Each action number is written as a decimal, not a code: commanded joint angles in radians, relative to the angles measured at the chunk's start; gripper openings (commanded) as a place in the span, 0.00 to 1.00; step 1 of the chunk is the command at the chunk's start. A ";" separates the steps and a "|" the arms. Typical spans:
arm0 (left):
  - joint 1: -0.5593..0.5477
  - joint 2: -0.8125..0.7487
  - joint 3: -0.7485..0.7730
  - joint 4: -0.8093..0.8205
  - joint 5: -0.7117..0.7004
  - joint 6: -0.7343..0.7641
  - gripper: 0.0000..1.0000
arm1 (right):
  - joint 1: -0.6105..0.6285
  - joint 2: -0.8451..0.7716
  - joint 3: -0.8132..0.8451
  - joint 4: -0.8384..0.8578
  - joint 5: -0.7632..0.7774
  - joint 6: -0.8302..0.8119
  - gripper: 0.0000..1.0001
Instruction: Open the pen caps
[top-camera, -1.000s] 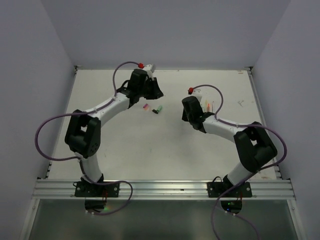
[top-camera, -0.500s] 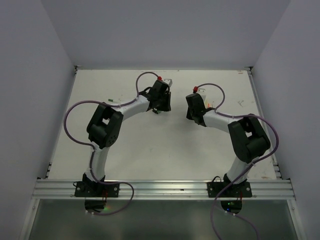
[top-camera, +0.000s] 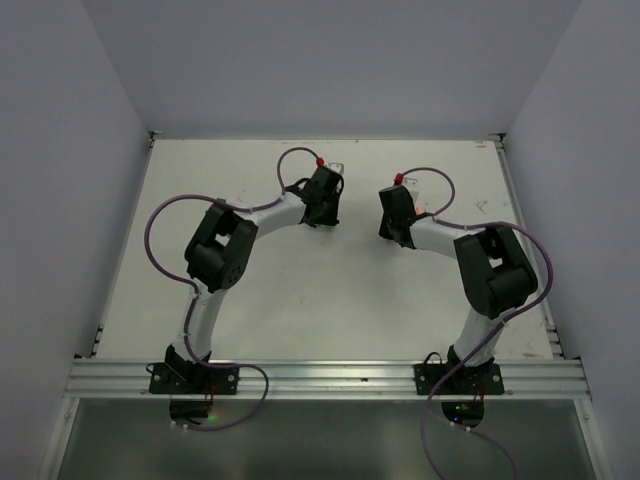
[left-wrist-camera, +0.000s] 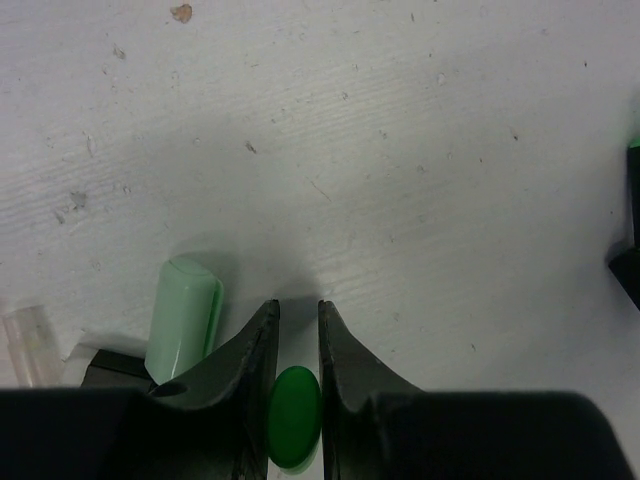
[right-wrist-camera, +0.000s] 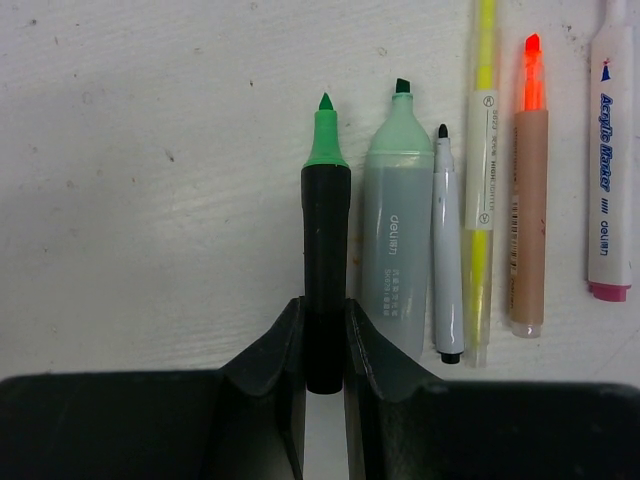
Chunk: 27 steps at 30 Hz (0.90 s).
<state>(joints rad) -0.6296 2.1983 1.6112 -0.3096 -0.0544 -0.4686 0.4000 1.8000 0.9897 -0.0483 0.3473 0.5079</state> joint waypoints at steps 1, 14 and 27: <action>-0.004 0.023 0.038 -0.014 -0.054 0.022 0.10 | -0.009 0.019 0.030 -0.027 -0.016 0.015 0.04; -0.004 0.043 0.062 -0.052 -0.084 0.036 0.32 | -0.013 -0.010 0.032 -0.041 -0.039 0.003 0.36; -0.002 -0.041 0.053 -0.060 -0.088 0.024 0.47 | -0.012 -0.142 0.010 -0.042 -0.074 -0.034 0.60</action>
<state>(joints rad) -0.6296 2.2208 1.6520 -0.3279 -0.1154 -0.4515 0.3912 1.7485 0.9985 -0.0933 0.2913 0.4919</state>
